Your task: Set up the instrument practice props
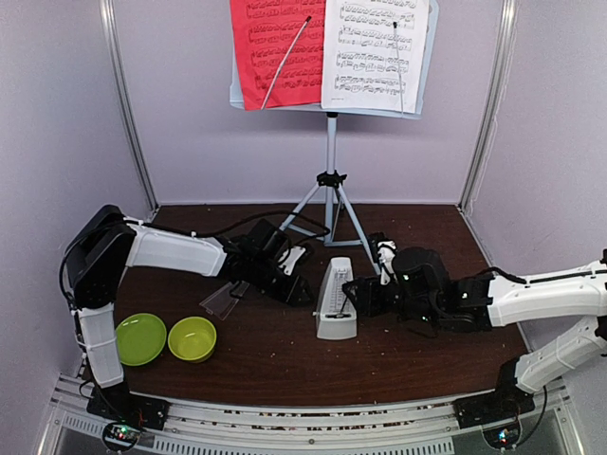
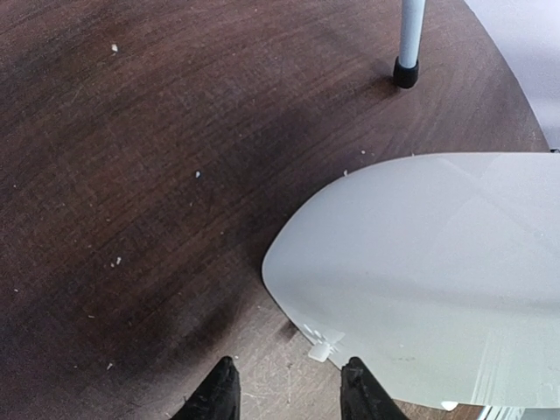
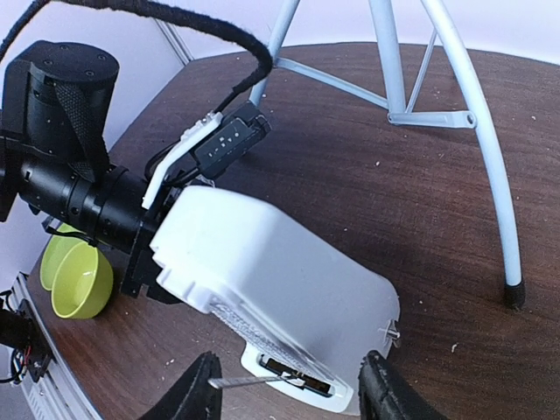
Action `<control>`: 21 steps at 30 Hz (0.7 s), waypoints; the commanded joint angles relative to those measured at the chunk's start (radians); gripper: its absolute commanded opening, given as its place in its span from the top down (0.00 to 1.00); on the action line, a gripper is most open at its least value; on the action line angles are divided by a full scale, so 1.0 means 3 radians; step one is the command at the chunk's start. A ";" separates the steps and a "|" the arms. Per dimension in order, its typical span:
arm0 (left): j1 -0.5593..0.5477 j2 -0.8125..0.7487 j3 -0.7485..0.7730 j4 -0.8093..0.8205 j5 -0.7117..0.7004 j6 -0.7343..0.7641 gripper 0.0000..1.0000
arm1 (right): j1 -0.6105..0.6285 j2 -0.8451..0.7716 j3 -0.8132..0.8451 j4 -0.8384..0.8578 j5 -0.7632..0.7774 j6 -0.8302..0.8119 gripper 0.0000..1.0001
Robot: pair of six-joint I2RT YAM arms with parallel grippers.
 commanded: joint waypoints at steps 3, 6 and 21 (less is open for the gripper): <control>0.0038 -0.0293 -0.0056 0.0175 -0.0143 0.0046 0.57 | 0.0023 -0.0147 -0.0035 -0.0042 0.0008 0.0018 0.40; 0.0046 -0.0423 -0.0160 0.0244 -0.0246 0.0045 0.54 | 0.0043 -0.0117 -0.0007 -0.0080 0.0055 0.0052 0.34; 0.0047 -0.0826 -0.0386 0.0293 -0.0448 0.0228 0.40 | 0.0147 0.0236 0.0416 -0.0445 0.0328 0.0103 0.19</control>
